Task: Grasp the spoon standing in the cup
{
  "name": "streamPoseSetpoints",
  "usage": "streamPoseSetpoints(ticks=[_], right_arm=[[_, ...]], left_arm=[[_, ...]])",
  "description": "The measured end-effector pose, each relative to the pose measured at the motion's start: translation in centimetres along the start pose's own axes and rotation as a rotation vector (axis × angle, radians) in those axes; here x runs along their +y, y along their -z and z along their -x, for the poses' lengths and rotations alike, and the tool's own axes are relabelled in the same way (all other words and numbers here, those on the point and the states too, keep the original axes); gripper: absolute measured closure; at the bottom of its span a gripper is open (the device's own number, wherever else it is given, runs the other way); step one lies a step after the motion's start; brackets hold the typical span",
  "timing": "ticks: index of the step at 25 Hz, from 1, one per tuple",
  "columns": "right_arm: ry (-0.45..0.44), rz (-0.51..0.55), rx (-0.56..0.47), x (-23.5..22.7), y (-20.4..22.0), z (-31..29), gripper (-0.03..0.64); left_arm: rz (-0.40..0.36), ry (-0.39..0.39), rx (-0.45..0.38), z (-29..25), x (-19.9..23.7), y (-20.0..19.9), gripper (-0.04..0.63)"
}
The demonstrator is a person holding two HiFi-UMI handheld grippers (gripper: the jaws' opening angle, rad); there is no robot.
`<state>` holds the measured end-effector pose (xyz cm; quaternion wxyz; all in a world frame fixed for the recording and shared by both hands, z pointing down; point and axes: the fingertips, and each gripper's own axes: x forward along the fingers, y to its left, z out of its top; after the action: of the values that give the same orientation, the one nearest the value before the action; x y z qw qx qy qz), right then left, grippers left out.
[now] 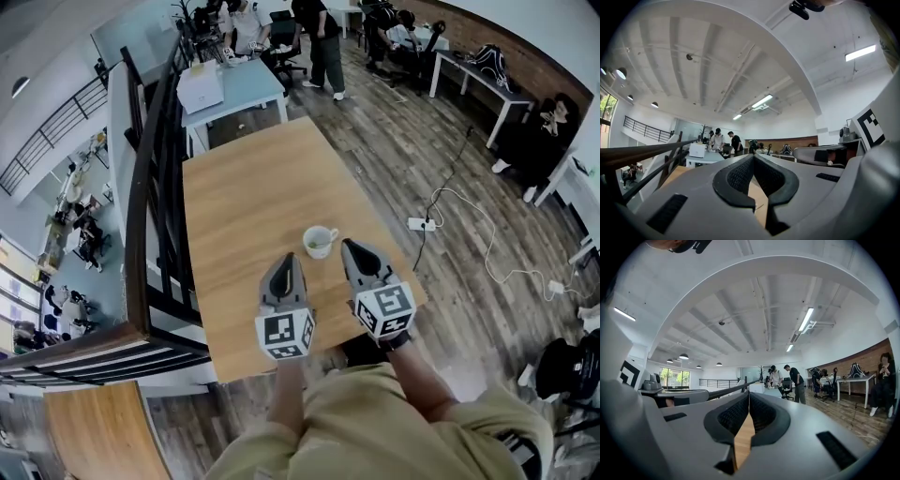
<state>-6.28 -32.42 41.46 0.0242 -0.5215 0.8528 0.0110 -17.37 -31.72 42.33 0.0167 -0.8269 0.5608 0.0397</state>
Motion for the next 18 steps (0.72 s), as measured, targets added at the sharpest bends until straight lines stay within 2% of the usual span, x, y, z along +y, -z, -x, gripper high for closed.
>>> streamPoseSetpoints(ticks=[6, 18], right_arm=[[0.02, -0.009, 0.027, -2.1, 1.7, -3.1, 0.601], [0.039, -0.056, 0.225, -6.6, 10.2, -8.3, 0.601]], left_arm=[[0.001, -0.001, 0.039, -3.2, 1.6, 2.0, 0.591], [0.038, 0.047, 0.18, -10.0, 2.1, 8.7, 0.591]])
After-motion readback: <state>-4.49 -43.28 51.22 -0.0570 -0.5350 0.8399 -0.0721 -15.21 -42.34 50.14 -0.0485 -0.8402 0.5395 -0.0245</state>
